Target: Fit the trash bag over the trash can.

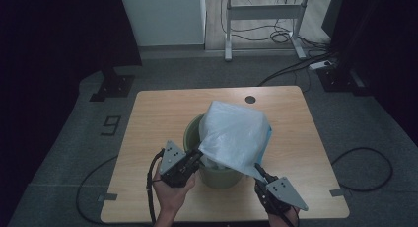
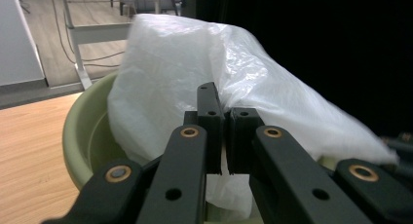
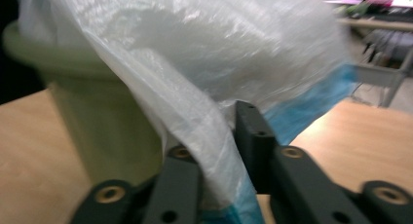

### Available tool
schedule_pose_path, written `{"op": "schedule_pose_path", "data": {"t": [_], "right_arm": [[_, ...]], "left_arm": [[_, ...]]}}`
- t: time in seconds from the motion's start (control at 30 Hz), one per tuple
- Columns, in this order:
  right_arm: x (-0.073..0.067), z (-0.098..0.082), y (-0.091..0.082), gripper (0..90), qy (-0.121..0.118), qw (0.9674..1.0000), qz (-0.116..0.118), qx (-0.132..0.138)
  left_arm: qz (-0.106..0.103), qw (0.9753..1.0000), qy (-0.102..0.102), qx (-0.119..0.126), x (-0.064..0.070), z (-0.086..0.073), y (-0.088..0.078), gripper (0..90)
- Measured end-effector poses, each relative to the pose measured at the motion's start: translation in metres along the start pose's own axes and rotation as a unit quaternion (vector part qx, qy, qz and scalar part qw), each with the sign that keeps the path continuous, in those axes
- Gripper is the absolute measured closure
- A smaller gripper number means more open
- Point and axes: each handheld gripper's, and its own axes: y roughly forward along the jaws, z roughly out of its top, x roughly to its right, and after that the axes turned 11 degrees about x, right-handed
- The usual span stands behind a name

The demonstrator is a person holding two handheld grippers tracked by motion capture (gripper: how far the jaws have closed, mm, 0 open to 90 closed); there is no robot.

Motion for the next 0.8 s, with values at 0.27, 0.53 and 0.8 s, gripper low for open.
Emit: {"op": "schedule_pose_path", "data": {"t": [0.27,0.53,0.8], "right_arm": [[0.028,0.047,0.005,88.2,-0.007,0.9976,-0.038,0.058],[0.033,0.108,0.015,88.2,-0.006,0.9910,-0.033,0.129],[0.021,0.115,0.026,88.0,-0.012,0.9909,-0.005,0.134]], "left_arm": [[-0.016,0.9998,0.011,-0.006,0.004,-0.001,0.005,85.9],[-0.034,0.9990,0.019,-0.021,0.012,-0.005,0.019,84.9],[-0.059,0.9978,0.023,-0.020,0.014,-0.004,0.007,65.3]]}}
